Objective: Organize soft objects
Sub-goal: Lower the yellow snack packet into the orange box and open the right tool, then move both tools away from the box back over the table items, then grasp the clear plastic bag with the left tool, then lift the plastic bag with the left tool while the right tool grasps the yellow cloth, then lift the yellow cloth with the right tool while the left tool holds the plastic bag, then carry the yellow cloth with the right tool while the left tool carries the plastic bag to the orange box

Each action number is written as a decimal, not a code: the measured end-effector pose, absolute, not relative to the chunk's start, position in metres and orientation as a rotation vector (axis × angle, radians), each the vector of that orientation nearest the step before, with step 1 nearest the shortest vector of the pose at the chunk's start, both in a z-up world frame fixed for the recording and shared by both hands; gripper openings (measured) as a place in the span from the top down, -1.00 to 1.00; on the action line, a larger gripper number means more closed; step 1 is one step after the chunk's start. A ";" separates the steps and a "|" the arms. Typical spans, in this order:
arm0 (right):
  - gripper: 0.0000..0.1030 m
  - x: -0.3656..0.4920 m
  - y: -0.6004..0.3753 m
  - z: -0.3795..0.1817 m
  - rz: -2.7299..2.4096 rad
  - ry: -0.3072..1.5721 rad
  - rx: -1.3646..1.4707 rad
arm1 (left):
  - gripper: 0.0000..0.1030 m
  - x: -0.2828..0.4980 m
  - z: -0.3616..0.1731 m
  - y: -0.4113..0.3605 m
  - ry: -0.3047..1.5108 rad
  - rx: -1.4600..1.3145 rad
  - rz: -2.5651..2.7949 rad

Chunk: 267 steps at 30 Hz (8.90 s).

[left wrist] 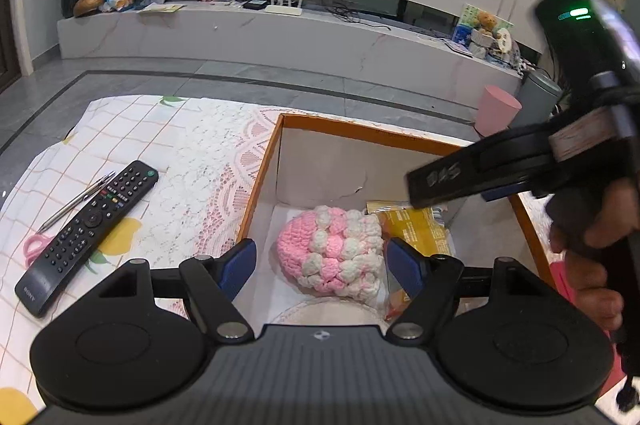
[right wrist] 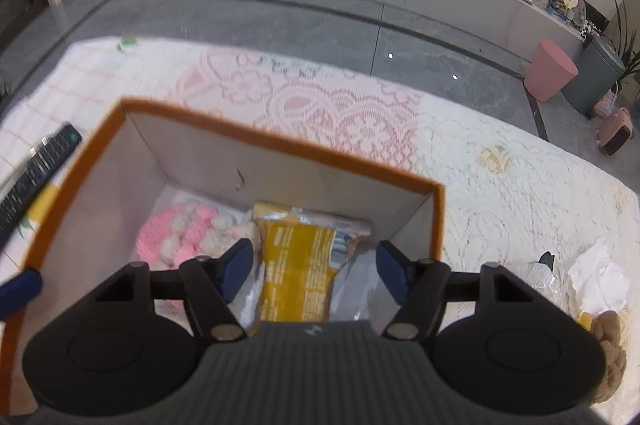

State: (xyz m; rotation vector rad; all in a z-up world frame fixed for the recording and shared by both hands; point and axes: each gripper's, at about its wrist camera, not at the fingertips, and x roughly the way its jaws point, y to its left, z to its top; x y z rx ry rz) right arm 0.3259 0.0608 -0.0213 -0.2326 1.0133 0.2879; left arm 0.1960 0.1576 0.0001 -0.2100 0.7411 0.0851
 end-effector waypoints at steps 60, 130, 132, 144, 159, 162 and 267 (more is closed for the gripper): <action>-0.59 0.198 -0.328 -0.035 -0.015 0.879 0.250 | -0.73 0.086 -0.011 -0.133 0.581 0.169 -0.314; -0.44 0.220 -0.354 -0.077 0.053 0.839 0.468 | 0.01 0.133 0.055 -0.088 0.576 0.119 -0.295; -0.38 0.224 -0.341 -0.080 0.068 0.859 0.457 | 0.00 0.120 0.056 -0.080 0.538 0.106 -0.311; 0.05 0.220 -0.293 -0.095 0.057 0.802 0.435 | -0.01 0.124 0.036 -0.055 0.470 0.009 -0.266; 0.28 0.266 -0.232 -0.091 -0.064 0.827 0.168 | -0.04 0.138 0.016 -0.009 0.571 -0.145 -0.266; 0.30 0.275 -0.231 -0.103 -0.097 0.855 0.172 | -0.04 0.137 0.015 -0.007 0.568 -0.139 -0.265; 0.90 0.233 -0.088 0.124 0.131 0.585 0.068 | -0.05 0.195 0.168 0.061 0.541 0.073 -0.024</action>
